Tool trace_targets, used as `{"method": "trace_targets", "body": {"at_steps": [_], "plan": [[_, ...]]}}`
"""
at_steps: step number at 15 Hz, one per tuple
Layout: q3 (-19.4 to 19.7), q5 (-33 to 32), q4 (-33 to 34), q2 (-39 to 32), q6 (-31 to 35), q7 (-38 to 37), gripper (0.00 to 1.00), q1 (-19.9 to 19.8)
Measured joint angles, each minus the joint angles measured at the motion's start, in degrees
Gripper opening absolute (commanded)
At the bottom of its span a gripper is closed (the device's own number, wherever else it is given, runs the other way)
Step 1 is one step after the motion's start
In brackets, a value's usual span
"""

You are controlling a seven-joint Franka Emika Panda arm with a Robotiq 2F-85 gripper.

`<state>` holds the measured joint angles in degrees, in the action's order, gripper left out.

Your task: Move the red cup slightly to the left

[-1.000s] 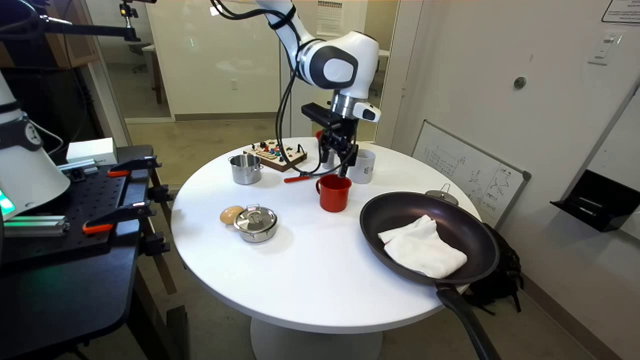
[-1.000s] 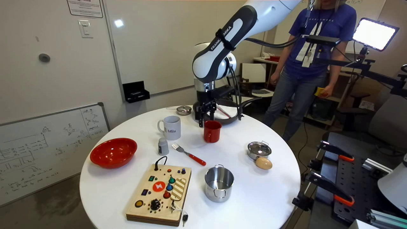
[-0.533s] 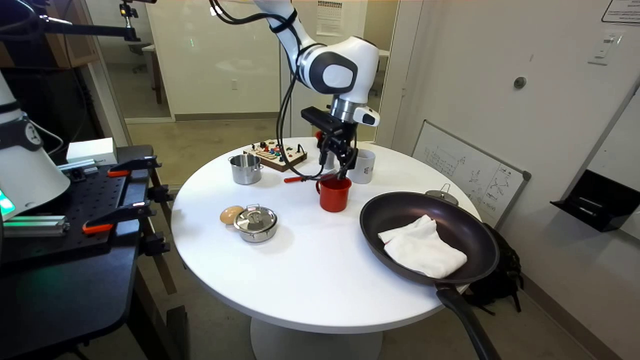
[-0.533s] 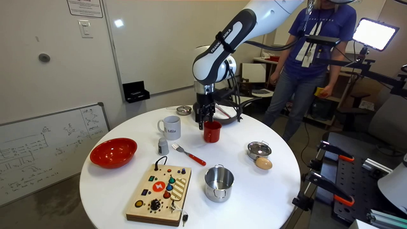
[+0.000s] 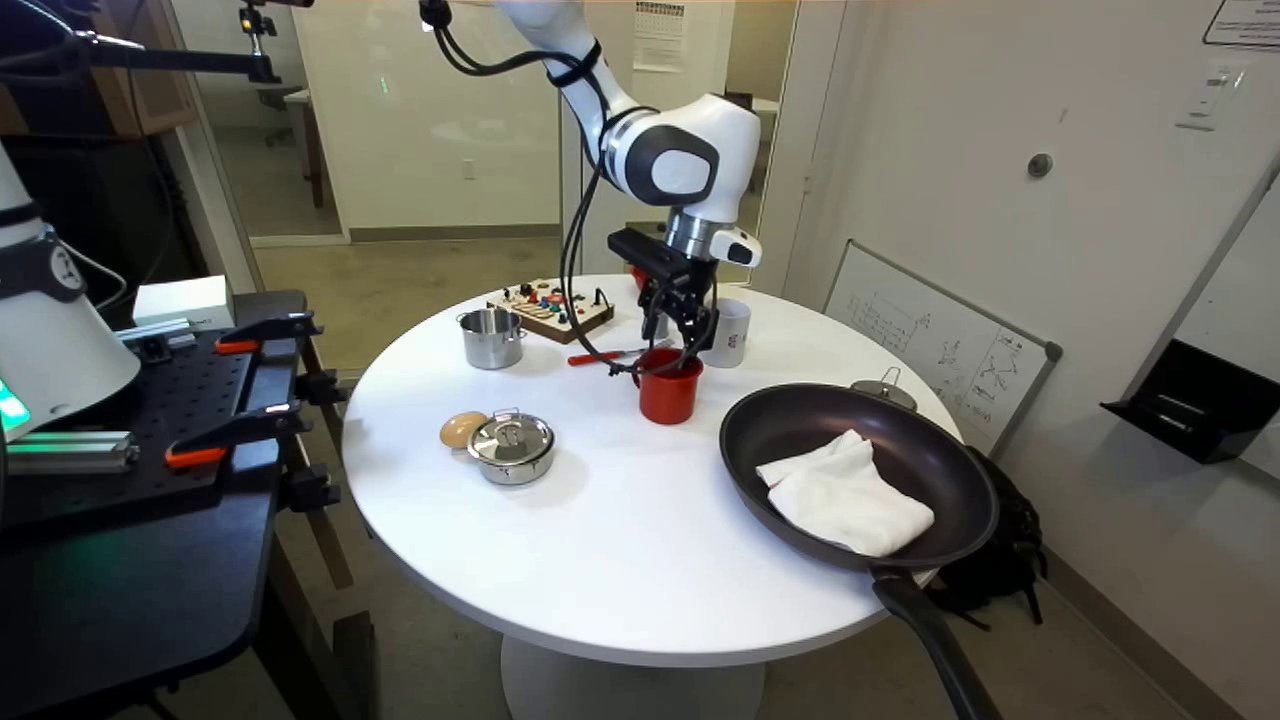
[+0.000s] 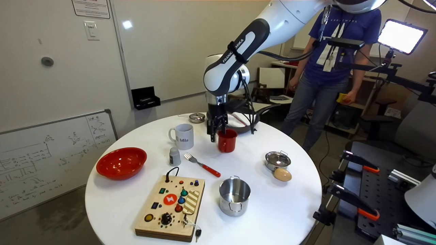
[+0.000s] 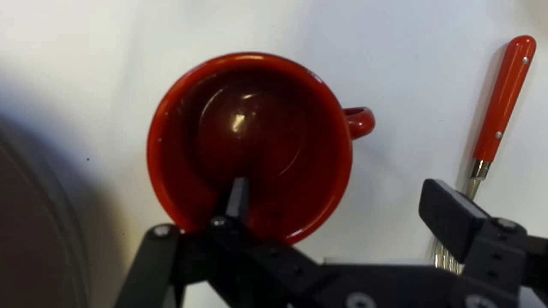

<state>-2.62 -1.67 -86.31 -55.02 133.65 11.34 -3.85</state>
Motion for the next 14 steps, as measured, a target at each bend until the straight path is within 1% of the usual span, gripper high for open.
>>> {"method": "trace_targets", "body": {"at_steps": [3,6,9,10,12,14], "plan": [[0.03,0.0,1.64,-1.12,-0.22,-0.02,0.53,0.01],[0.1,0.0,3.01,-1.84,-0.91,-0.05,0.29,0.0],[0.1,0.0,3.89,-2.4,-1.69,-0.05,0.06,0.01],[0.1,0.0,4.14,-2.54,-1.98,-0.06,0.03,0.02],[0.1,0.0,4.69,-2.82,-2.6,-0.1,0.0,0.02],[0.12,0.0,5.16,-2.93,-3.1,-0.13,0.03,0.02]]}}
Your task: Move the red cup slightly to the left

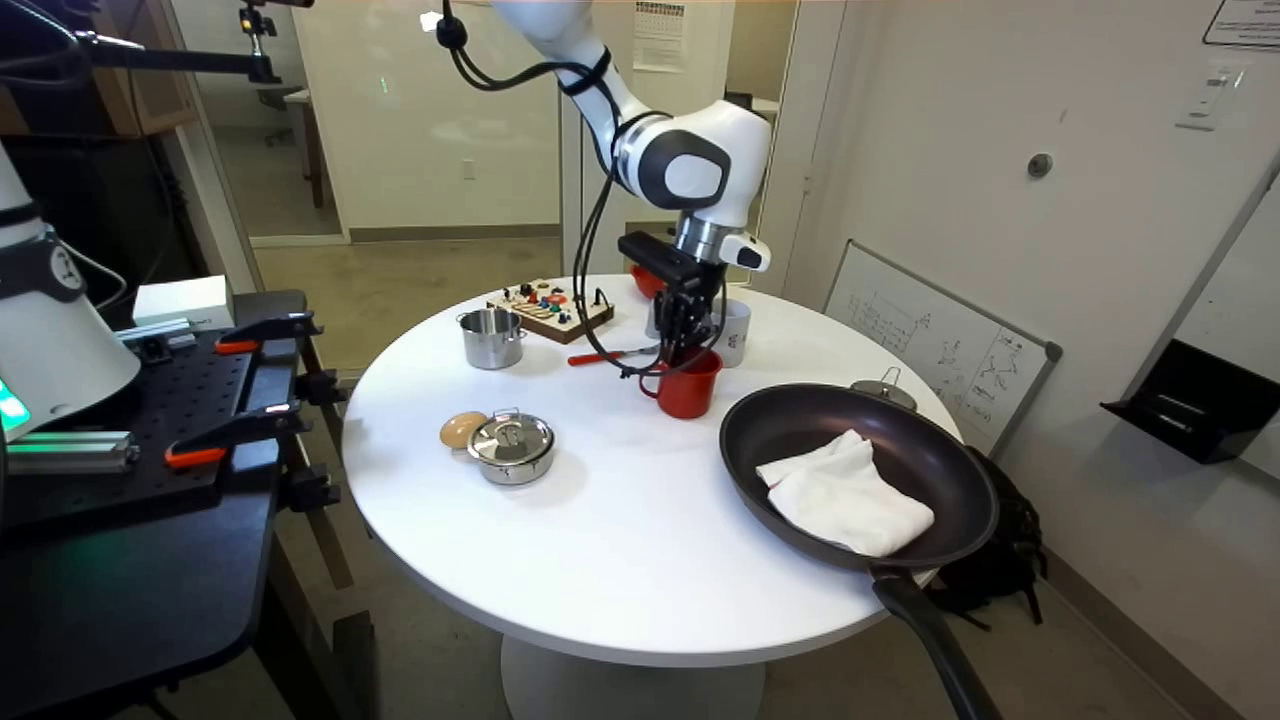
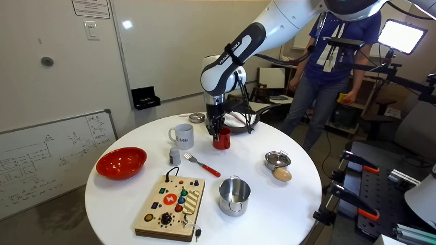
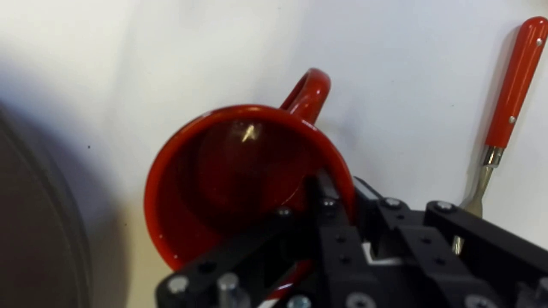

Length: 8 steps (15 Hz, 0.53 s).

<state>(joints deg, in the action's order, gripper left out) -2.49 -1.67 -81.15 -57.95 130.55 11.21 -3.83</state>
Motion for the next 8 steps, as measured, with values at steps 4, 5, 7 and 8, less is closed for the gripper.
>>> {"method": "trace_targets", "body": {"at_steps": [4,5,7,8], "plan": [[0.14,0.0,0.44,-0.08,-1.68,0.0,0.03,0.03],[0.21,-0.03,0.49,-0.06,-2.14,0.0,0.03,0.05],[0.45,-0.17,0.41,0.12,-2.39,-0.03,0.03,0.14],[0.59,-0.32,0.23,0.4,-2.36,-0.04,0.03,0.25]]}}
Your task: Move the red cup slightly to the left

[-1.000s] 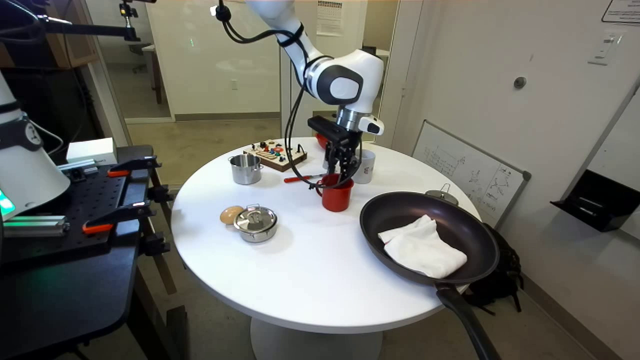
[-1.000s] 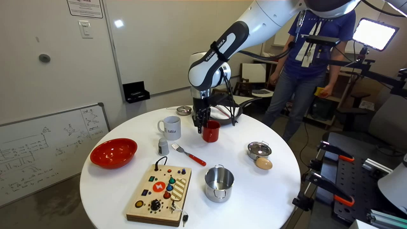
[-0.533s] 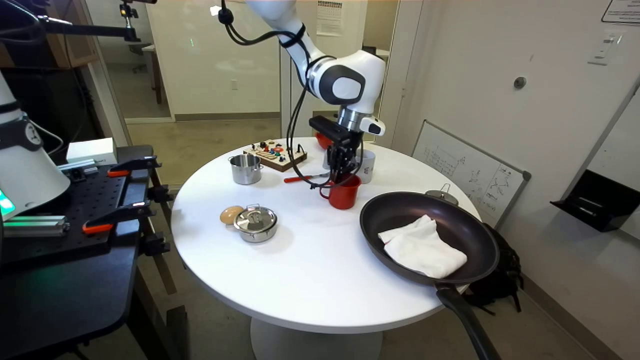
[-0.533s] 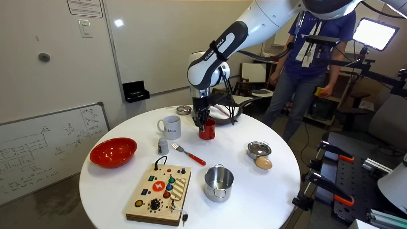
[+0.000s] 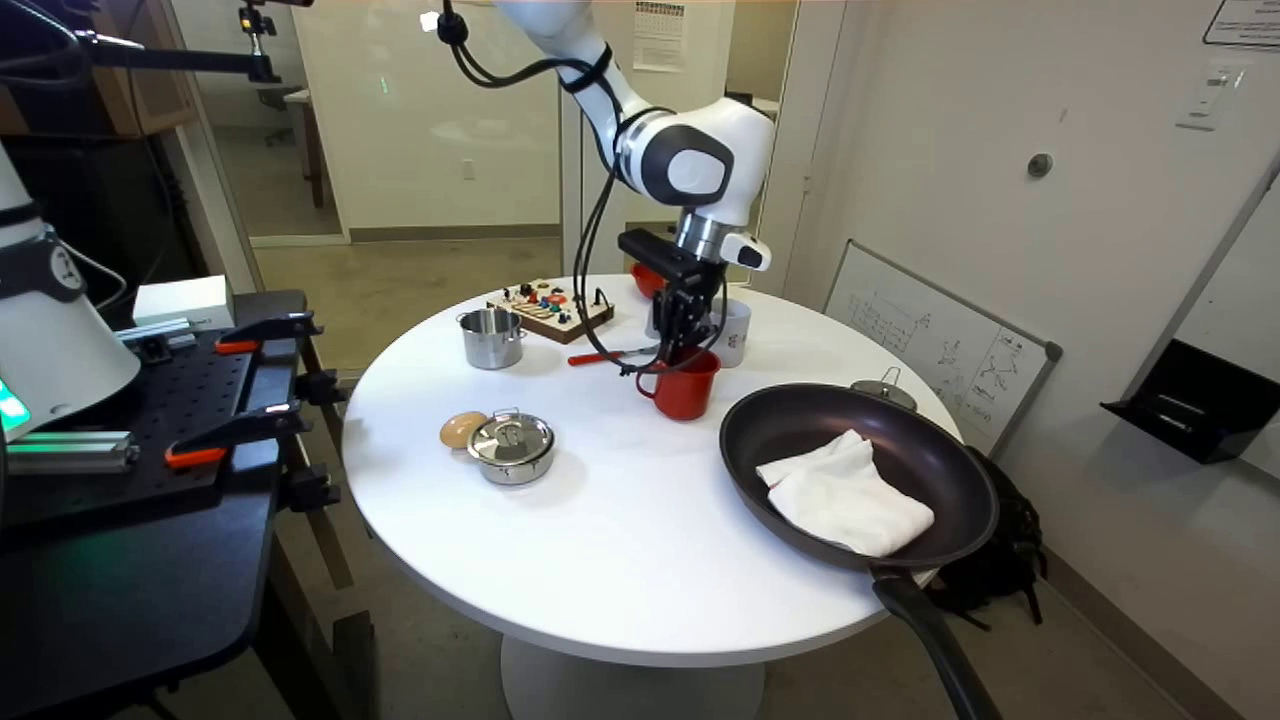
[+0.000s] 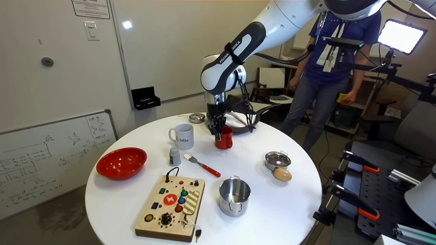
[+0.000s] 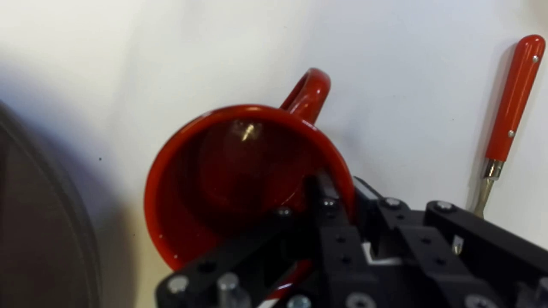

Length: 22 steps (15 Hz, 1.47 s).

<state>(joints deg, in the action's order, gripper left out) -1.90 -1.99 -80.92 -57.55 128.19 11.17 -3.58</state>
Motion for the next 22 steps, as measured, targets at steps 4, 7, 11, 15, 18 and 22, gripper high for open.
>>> {"method": "trace_targets", "body": {"at_steps": [4,7,11,15,18,22], "plan": [[0.47,-2.22,-2.77,2.95,1.71,0.13,0.03,0.6],[0.53,-3.98,-6.91,6.79,1.22,1.44,0.03,0.84],[0.19,-4.88,-12.34,11.71,-2.3,5.21,0.02,0.87],[-0.06,-7.03,-17.41,15.88,-3.15,10.52,0.02,0.87],[-0.06,-11.16,-20.77,18.12,-3.14,15.94,0.02,0.83],[-0.08,-15.83,-24.05,20.06,-2.94,24.49,0.02,0.59]]}}
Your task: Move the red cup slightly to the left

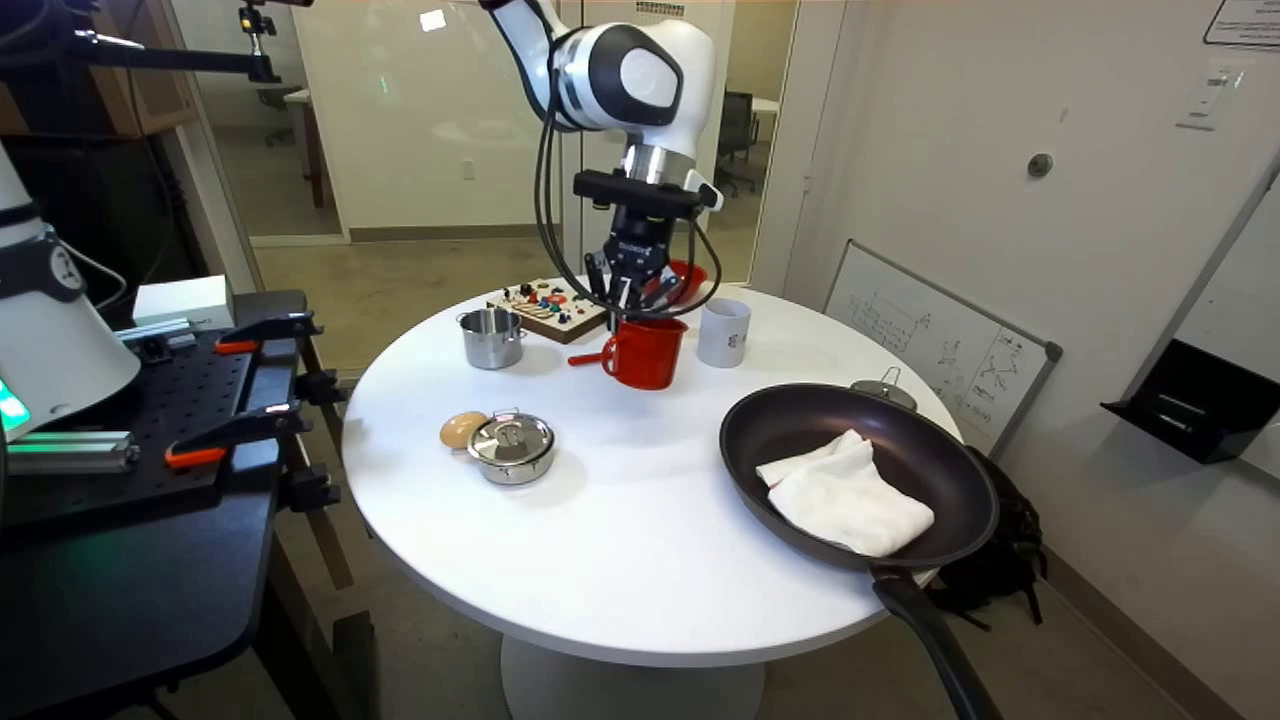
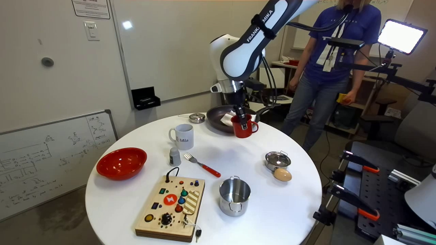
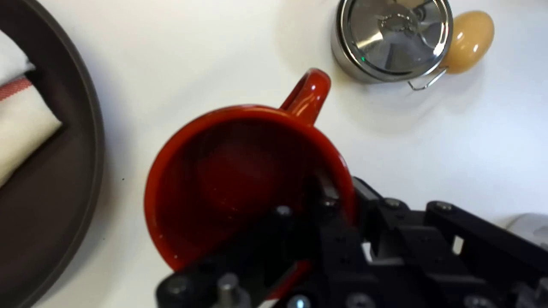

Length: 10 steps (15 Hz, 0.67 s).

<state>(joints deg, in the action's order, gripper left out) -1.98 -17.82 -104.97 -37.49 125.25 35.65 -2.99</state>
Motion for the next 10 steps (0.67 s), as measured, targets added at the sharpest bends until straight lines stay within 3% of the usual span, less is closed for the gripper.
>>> {"method": "trace_targets", "body": {"at_steps": [10], "plan": [[-2.7,-0.88,-4.04,2.17,4.71,29.53,0.02,-4.77]]}}
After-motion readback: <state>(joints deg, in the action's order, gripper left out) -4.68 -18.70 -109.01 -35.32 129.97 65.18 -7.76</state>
